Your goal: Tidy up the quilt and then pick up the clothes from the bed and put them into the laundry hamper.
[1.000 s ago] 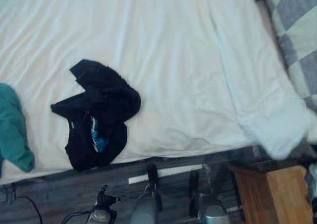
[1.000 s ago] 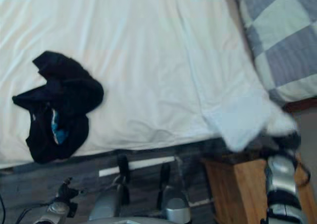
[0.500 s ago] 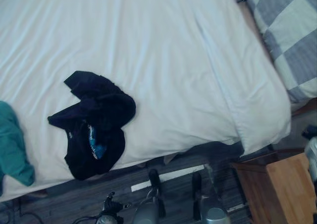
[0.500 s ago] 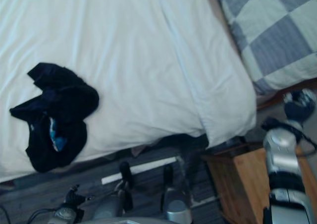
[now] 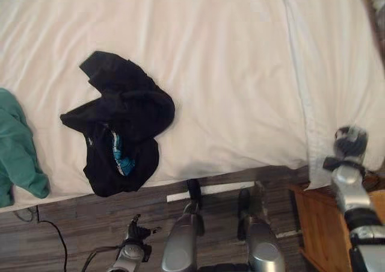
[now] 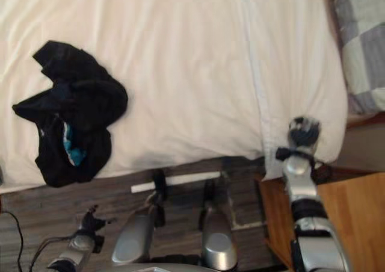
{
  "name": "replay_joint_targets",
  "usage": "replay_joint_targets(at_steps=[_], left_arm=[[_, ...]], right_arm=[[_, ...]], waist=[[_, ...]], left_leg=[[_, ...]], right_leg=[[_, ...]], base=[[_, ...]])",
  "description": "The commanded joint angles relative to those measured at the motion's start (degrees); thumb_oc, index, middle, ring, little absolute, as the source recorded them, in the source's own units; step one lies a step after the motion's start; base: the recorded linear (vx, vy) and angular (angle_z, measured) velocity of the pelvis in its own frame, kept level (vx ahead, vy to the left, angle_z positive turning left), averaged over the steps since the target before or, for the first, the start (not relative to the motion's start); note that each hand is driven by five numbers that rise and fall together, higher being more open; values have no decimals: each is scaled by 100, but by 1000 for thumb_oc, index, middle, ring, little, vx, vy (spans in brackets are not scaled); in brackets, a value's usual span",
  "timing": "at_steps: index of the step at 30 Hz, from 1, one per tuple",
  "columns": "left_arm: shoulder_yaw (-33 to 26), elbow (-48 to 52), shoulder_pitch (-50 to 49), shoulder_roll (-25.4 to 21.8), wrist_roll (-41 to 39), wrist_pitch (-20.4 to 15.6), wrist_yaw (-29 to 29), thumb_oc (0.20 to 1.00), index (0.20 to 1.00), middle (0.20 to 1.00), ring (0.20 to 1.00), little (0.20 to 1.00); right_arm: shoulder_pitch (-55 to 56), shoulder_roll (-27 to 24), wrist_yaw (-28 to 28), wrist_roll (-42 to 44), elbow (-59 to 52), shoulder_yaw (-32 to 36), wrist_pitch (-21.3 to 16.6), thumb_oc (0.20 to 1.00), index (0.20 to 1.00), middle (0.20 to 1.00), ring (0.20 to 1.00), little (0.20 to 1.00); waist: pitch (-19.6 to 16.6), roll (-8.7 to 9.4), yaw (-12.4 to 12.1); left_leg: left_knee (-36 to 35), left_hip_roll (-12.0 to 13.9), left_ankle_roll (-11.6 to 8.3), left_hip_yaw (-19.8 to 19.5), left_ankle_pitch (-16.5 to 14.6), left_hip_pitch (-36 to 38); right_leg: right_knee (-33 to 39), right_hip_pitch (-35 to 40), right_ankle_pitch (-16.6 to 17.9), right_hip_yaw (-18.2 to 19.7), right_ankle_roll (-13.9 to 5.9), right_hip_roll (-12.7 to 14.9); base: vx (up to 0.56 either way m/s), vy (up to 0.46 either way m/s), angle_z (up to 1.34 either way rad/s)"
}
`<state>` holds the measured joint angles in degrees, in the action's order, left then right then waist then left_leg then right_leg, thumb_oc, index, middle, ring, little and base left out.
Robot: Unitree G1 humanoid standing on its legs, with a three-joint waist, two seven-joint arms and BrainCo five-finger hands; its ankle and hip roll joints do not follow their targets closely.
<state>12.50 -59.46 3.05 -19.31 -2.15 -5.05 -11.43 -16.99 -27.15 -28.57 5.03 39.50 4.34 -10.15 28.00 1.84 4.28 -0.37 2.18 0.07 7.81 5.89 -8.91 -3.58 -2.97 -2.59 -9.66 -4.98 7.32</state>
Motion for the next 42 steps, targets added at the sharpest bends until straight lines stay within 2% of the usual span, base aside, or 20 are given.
replay_joint_targets(at_steps=[1,3,4,9,14,17,20,23,26,29,30,31,32,33,34,36,37,38,39,42], left_arm=[[-227,-322,-103,111,-42,19,-138,1000,1000,1000,1000,1000],[-213,-295,-159,120,-7,72,-111,1000,1000,1000,1000,1000],[-203,-272,-167,120,9,96,-107,1000,1000,1000,1000,1000],[-129,-213,-150,155,-58,45,-82,1000,1000,1000,1000,1000],[12,-135,88,233,-190,-60,-43,1000,1000,1000,1000,1000],[12,-357,12,320,-69,-45,-82,1000,1000,1000,1000,1000],[109,-332,-48,518,93,-22,-234,1000,1000,1000,1000,1000],[350,87,-228,883,252,64,-246,1000,1000,1000,1000,1000],[541,-72,-145,1123,281,91,-225,1000,1000,1000,1000,1000],[588,-139,-85,1134,330,110,-203,1000,1000,1000,1000,1000],[619,4,25,1040,399,178,-324,1000,1000,1000,1000,1000],[618,4,24,1039,399,178,-324,1000,1000,1000,1000,1000],[742,261,13,1012,423,229,-365,1000,1000,1000,1000,1000],[742,261,12,1011,422,229,-365,1000,1000,1000,1000,1000],[848,286,10,1037,534,333,-381,1000,1000,1000,1000,1000],[946,308,-14,1081,575,392,-416,1000,1000,1000,1000,1000],[975,349,-65,1182,470,371,-445,1000,1000,1000,1000,1000],[974,349,-63,1181,469,371,-446,1000,1000,1000,1000,1000],[1005,459,-174,1263,425,358,-441,1000,1000,1000,1000,1000],[1081,757,-338,1387,279,250,-422,1000,1000,1000,1000,1000]], right_arm=[[1181,99,263,-198,967,-285,597,200,200,200,200,200],[1491,376,401,-280,1367,-387,667,200,200,200,200,200],[1596,522,514,-284,1629,-474,705,1000,1000,1000,1000,1000],[1578,860,863,-403,2527,-1011,799,1000,1000,1000,1000,1000],[951,951,1222,-885,2557,-1960,916,1000,1000,1000,1000,1000],[799,971,1393,-1219,2414,-2304,973,1000,1000,1000,1000,1000],[839,990,1496,-1416,2204,-2449,958,1000,1000,1000,1000,1000],[1005,1103,1604,-1403,2396,-2363,1020,1000,1000,1000,1000,1000],[1115,1262,1627,-1340,2620,-2100,1099,1000,1000,1000,1000,1000],[1079,1374,1674,-1370,2666,-2097,1150,1000,1000,1000,1000,1000],[1007,1655,1663,-1356,2652,-2256,1191,1000,1000,1000,1000,1000],[1007,1656,1663,-1356,2652,-2257,1192,1000,1000,1000,1000,1000],[1081,1745,1709,-1500,2498,-2534,1150,1000,1000,1000,1000,1000],[1082,1745,1709,-1500,2498,-2534,1150,1000,1000,1000,1000,1000],[1038,1743,1674,-1486,2418,-2716,1124,1000,1000,1000,1000,1000],[1019,1784,1634,-1497,2269,-2951,1056,1000,1000,1000,1000,1000],[970,1791,1649,-1534,2202,-3146,1042,1000,1000,1000,1000,1000],[968,1792,1649,-1534,2202,-3145,1043,1000,1000,1000,1000,1000],[914,1810,1646,-1554,2084,-3274,1027,1000,1000,1000,1000,1000],[841,1783,1640,-1539,1988,-3439,988,1000,1000,1000,1000,1000]], waist=[[-425,-8,208],[-542,32,248],[-619,53,254],[-701,74,172],[-571,63,-78],[-687,-5,-22],[-949,-47,112],[-1238,-179,187],[-1407,-107,219],[-1431,-5,206],[-1312,172,-3],[-1318,177,2],[-1222,245,-70],[-1228,248,-71],[-1136,149,-97],[-1080,138,-113],[-1037,206,-186],[-1040,201,-180],[-1084,254,-312],[-1022,289,-386]], left_leg=[[915,513,-495,136,-1130,50],[711,491,-472,142,-1084,223],[584,480,-466,129,-1021,286],[515,421,-490,46,-965,384],[1579,251,-660,-144,-1112,-205],[1285,914,-782,-116,-956,76],[613,1840,-1010,-121,-453,586],[151,2242,-1298,-344,35,940],[24,1958,-1412,-327,-691,1030],[-32,1845,-1440,-272,-919,1125],[110,1613,-1284,8,-1122,1142],[111,1607,-1282,4,-1120,1132],[214,1331,-1012,-29,-1097,1017],[214,1327,-1011,-29,-1096,1011],[228,926,-663,-94,-998,922],[285,581,-453,-196,-969,880],[359,375,-403,-245,-1035,927],[353,381,-405,-252,-1018,916],[556,187,-371,-262,-1073,768],[1086,-28,-428,-211,-1139,467]], right_leg=[[-570,-770,-308,255,-243,149],[-489,-618,-281,233,-263,123],[-420,-556,-251,201,-258,106],[-188,-322,-243,112,-227,87],[-185,-313,-266,-66,-90,314],[-207,-391,-133,-74,-197,660],[-180,-454,54,-54,-467,1114],[-167,-554,265,-109,-743,1506],[62,-415,848,-218,-1002,1994],[150,-521,1229,-218,-1002,2165],[70,-595,1559,-871,-1002,2324],[70,-601,1560,-873,-1002,2330],[-669,-548,1027,-624,-907,1816],[-671,-556,1027,-621,-908,1820],[-1468,-544,204,-354,-696,743],[-1852,-579,-242,-159,-516,-102],[-1619,-389,-455,-201,-272,-252],[-1588,-385,-428,-210,-268,-260],[-1178,-95,-674,-340,88,-286],[-587,104,-606,-34,165,-340]], base=[[77,18,7],[100,11,-7],[86,-7,-6],[31,-37,8],[-83,20,25],[-105,386,8],[-28,525,-2],[-82,543,3],[-87,413,34],[-131,278,45],[-224,303,-12],[-355,598,7],[-132,296,38],[-250,694,30],[-139,486,11],[-101,409,13],[-21,145,35],[38,34,43],[29,-11,19],[-32,-29,3]])
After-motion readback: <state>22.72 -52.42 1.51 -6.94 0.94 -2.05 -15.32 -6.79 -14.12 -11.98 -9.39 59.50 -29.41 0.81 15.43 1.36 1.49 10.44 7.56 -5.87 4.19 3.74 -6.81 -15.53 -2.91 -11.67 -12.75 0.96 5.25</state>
